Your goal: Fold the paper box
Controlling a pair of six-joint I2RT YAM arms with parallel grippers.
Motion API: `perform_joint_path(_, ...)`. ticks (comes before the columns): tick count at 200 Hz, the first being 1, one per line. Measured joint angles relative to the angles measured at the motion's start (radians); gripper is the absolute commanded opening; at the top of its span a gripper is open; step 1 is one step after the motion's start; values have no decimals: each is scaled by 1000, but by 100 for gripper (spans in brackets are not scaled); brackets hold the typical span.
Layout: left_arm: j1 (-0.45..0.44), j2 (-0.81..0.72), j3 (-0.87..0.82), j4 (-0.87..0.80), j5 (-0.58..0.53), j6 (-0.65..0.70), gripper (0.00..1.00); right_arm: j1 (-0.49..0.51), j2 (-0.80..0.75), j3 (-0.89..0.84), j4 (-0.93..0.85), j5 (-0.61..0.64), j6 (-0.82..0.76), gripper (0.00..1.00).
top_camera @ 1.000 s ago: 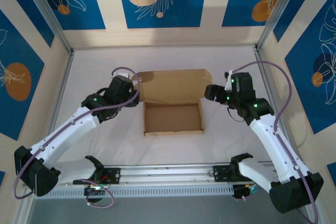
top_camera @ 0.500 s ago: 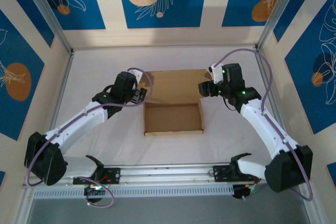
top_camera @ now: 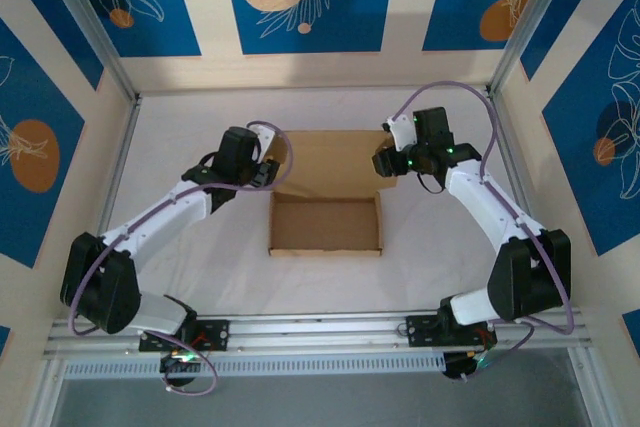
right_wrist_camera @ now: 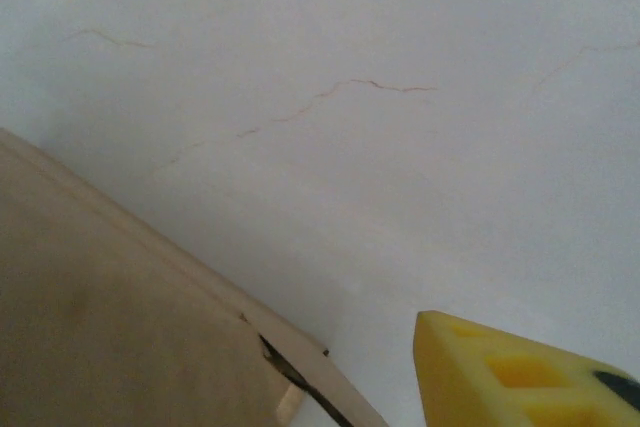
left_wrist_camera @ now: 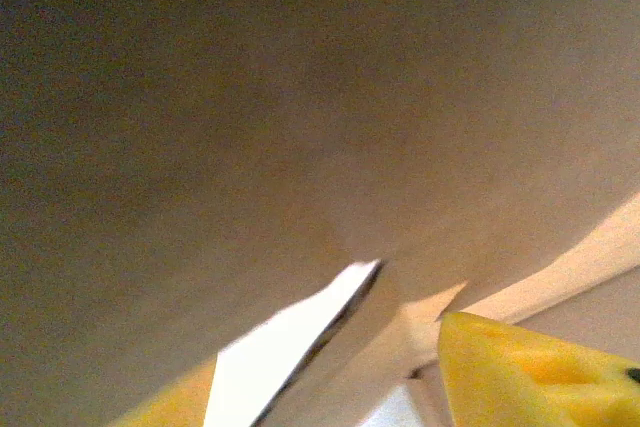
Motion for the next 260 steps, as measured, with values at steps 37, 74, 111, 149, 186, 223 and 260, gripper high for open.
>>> perform_joint_path(37,2,0,19,-15,6,-58,32,58,-2,0,-11,79,51,21)
perform_joint_path(74,2,-2,18,-14,7,-128,25,100,-43,-34,0,154,170,18)
perform_joint_path(111,2,-35,-37,23,6,-211,17,142,-84,-55,8,195,341,19)
perform_joint_path(149,0,-107,-144,132,5,-299,11,201,-163,-123,82,262,499,20)
perform_joint_path(186,-10,-182,-237,273,-14,-355,14,232,-263,-254,243,320,623,21)
perform_joint_path(223,-10,-177,-249,377,-32,-363,14,234,-257,-327,410,368,645,22)
perform_joint_path(260,-10,-150,-291,455,-58,-364,13,232,-195,-350,494,377,663,27)
